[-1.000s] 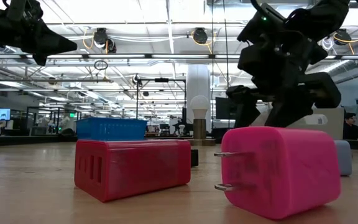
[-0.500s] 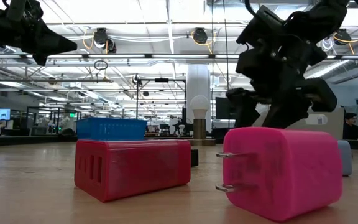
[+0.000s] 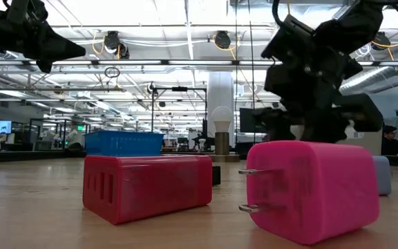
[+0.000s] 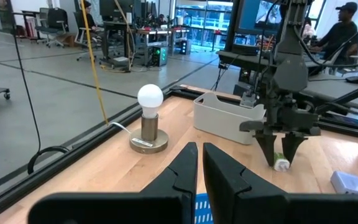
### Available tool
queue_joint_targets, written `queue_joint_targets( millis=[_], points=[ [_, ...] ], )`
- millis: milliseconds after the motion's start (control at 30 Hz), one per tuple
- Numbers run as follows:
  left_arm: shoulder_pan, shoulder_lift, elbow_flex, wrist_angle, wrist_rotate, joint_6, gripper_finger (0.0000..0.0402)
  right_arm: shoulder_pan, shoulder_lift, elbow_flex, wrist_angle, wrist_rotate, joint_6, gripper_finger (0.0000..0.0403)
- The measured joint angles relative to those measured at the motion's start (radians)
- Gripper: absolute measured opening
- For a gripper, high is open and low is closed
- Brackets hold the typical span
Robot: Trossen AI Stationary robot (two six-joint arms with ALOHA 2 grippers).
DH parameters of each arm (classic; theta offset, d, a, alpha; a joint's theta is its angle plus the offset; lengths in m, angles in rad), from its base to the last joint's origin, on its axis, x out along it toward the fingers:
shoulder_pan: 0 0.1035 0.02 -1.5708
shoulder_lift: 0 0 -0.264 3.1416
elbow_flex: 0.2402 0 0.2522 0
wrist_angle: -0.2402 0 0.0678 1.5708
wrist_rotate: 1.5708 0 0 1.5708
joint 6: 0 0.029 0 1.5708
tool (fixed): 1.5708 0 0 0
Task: Pick & Place Office items
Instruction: Put the green charger adapter into the gray bin
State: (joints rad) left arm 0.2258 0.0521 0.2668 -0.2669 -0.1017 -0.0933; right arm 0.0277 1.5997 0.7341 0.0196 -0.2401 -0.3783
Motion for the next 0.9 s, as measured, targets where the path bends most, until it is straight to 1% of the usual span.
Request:
queue_joint_targets(
  millis=[167,300,433,533,667,900],
  points=[
    [0.000,0.000,0.000,-0.001,0.000,0.000,0.0026,0.000,0.028,0.000,0.008,0.000,0.015,0.0160],
    [0.000,0.000,0.000,-0.001,0.000,0.000,0.0026,-0.002,0.039,0.003,0.004,-0.001,0.021,0.0125],
    [0.000,0.000,0.000,-0.001,0.000,-0.002,0.0026,0.000,0.013,0.001,0.002,0.001,0.029,0.0125],
    [0.000,0.000,0.000,-0.002,0.000,-0.002,0.0026,0.005,-0.050,0.000,0.044,0.000,0.060,0.0125],
    [0.000,0.000,0.000,-0.003,0.000,-0.002,0.0026,0.016,-0.181,0.001,0.077,0.000,0.109,0.0125],
    [0.000,0.000,0.000,-0.008,0.000,-0.002,0.0026,0.023,-0.478,-0.011,0.050,0.002,0.230,0.0128]
  ],
)
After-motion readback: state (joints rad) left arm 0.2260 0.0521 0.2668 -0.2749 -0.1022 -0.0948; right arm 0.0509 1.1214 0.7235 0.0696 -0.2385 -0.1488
